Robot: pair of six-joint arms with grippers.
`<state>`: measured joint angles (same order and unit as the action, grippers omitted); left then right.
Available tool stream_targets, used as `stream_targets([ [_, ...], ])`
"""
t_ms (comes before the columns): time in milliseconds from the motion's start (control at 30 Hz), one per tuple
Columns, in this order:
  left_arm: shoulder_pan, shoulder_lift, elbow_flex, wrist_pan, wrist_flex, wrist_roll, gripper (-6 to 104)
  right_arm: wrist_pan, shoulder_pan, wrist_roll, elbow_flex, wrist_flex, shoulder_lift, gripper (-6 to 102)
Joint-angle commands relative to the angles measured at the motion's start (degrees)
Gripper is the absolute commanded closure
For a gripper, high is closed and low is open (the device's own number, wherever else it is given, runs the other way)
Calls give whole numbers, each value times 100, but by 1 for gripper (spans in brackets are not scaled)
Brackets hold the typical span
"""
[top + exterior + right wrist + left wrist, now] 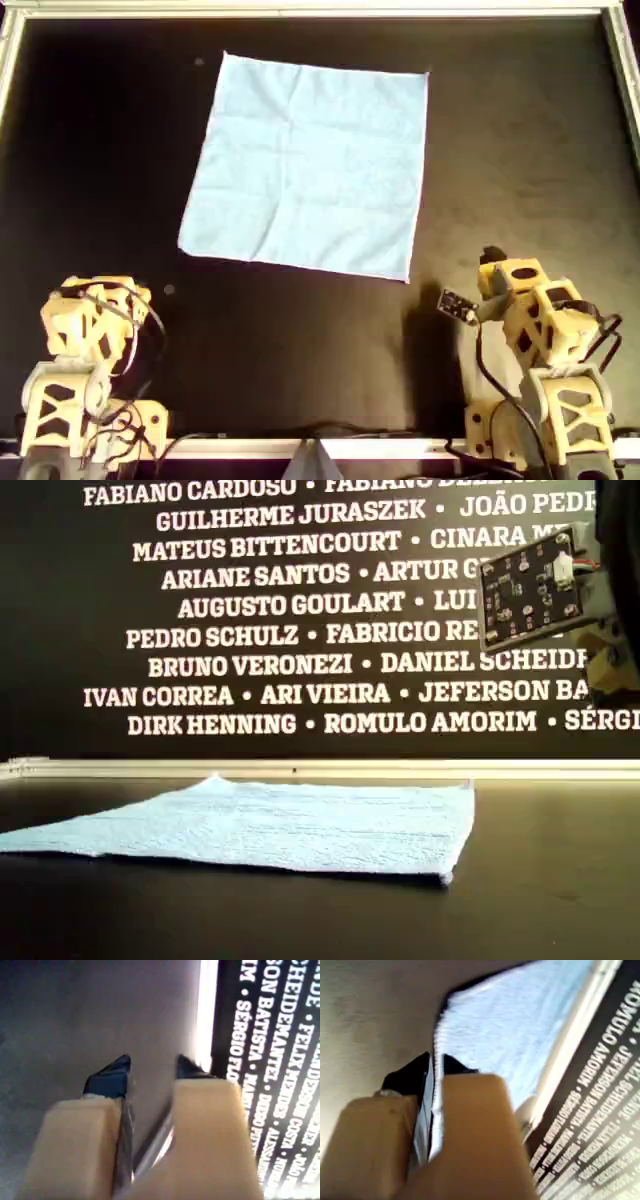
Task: Fold a cloth
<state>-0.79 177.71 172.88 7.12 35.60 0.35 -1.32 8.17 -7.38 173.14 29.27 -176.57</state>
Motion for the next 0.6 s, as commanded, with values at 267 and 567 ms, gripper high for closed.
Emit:
stream_targets([
  [267, -114, 35, -70, 18, -167, 44, 22, 53, -9, 79, 70, -246, -229, 21],
  [567, -905, -396, -193, 26, -79, 53, 15, 756, 132, 580, 18, -167, -185, 21],
])
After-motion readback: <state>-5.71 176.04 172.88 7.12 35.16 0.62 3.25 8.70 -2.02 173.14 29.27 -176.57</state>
